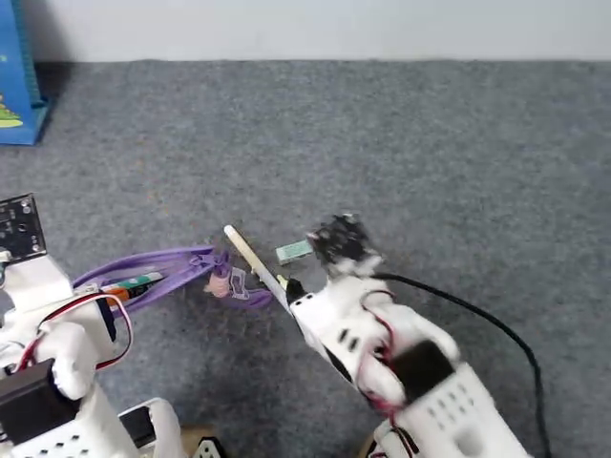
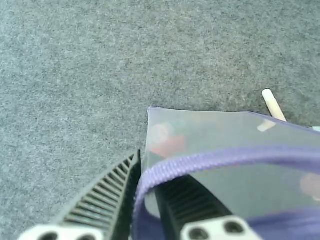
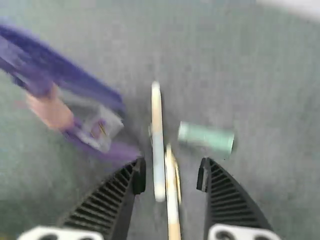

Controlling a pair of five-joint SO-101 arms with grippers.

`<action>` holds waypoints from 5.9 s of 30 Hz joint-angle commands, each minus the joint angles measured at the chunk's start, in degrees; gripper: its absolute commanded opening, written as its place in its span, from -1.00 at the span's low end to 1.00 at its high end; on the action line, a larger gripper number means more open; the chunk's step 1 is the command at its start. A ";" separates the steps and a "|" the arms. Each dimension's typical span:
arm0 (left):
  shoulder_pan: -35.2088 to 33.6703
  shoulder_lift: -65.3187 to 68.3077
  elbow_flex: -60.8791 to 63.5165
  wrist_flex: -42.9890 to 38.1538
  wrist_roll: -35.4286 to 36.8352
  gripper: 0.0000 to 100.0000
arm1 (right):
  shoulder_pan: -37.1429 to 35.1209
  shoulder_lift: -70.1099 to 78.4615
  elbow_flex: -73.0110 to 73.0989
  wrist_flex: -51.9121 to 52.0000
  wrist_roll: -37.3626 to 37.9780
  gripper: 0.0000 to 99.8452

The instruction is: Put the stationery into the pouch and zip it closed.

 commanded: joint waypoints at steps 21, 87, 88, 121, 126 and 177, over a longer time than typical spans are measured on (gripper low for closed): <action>-0.35 0.44 1.27 0.97 -0.26 -0.97 | 4.70 59.91 -16.18 -22.37 6.95 -0.68; -0.35 0.44 1.36 0.97 -0.26 -0.97 | -20.53 7.16 -17.58 -60.97 8.18 -0.98; -0.35 0.44 1.36 0.97 -0.26 -0.97 | -20.53 8.04 -17.58 -60.97 6.33 -0.98; -0.35 0.44 1.45 0.97 -0.26 -0.97 | -19.12 1.10 -4.13 -40.13 5.98 -0.53; -0.35 0.44 1.45 0.97 -0.26 -0.97 | -10.51 -2.07 -15.74 -19.21 -2.73 -0.58; -10.73 0.44 1.10 0.26 -0.70 -0.97 | -3.82 70.73 -32.18 -26.51 1.85 -0.59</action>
